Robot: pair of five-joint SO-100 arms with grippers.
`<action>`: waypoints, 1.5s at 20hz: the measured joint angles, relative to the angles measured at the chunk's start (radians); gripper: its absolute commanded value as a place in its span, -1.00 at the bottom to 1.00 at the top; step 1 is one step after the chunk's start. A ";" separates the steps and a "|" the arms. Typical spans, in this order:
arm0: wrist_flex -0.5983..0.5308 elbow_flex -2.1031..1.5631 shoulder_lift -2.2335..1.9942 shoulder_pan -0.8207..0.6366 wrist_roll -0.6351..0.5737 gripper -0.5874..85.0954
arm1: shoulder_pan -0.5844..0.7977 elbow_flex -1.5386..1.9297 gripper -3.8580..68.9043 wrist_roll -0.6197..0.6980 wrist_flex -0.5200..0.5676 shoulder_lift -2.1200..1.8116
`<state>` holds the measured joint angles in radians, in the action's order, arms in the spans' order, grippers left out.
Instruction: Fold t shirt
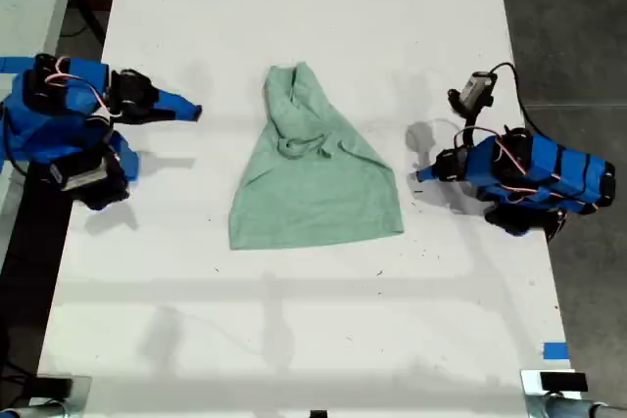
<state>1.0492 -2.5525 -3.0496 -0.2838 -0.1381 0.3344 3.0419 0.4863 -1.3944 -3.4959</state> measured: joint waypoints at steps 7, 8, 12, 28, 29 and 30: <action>-0.072 -0.621 -0.506 -0.150 -0.176 -0.99 | -0.002 0.000 -0.85 -0.002 0.000 0.000; -0.080 -0.678 -0.520 -0.186 -0.196 -0.99 | -0.002 0.000 -0.85 -0.002 0.000 0.000; -0.069 -0.696 -0.537 -0.236 -0.196 -0.99 | -0.003 0.000 -0.85 -0.002 0.000 0.000; -0.044 -0.696 -0.540 -0.253 -0.123 -0.99 | 0.043 0.000 -0.81 -0.002 0.000 0.000; -0.044 -0.696 -0.540 -0.253 -0.123 -0.99 | 0.043 0.000 -0.83 -0.002 0.000 0.000; -0.044 -0.696 -0.540 -0.253 -0.123 -0.99 | 0.043 0.000 -0.84 -0.002 0.000 0.000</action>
<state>1.0048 -3.2490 -3.5895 -0.5369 -0.2608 0.3774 3.0419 0.4847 -1.3944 -3.4959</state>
